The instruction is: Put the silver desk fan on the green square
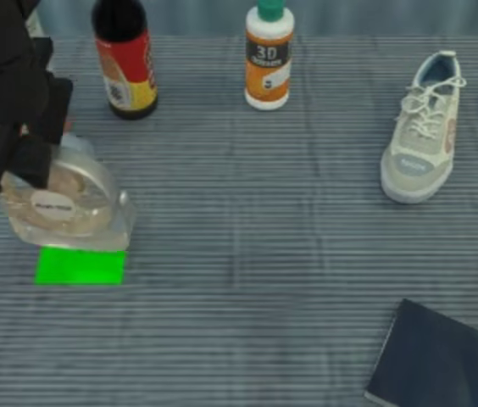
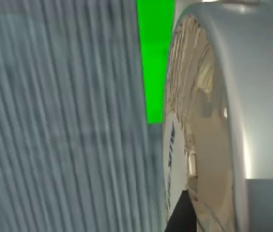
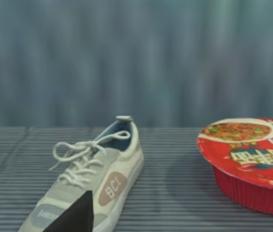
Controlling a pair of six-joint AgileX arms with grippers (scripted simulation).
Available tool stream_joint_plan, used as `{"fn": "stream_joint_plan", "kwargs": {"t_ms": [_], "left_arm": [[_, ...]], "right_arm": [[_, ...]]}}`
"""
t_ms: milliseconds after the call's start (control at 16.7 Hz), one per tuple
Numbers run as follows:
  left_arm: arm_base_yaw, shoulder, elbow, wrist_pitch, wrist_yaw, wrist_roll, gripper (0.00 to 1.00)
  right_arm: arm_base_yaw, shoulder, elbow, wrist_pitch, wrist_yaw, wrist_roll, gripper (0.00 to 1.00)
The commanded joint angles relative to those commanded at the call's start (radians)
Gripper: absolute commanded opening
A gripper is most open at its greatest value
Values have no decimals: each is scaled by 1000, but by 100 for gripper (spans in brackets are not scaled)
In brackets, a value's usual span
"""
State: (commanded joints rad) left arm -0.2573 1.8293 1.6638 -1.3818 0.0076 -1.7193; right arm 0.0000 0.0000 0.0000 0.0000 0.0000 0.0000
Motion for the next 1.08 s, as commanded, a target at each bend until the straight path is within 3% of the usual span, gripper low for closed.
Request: {"fn": "stream_joint_plan", "kwargs": {"t_ms": [180,540,1080], "left_arm": [[31,-25,-41,11,-1,-75,0],[28,-22,-44,14,0,-77,0],[34,-10,-161,145,-1,-78,0]], "right_arm": [[0,0,0,0,0,0,100],[0,0,0,0,0,0,100],[0,0,0,0,0,0,100]]}}
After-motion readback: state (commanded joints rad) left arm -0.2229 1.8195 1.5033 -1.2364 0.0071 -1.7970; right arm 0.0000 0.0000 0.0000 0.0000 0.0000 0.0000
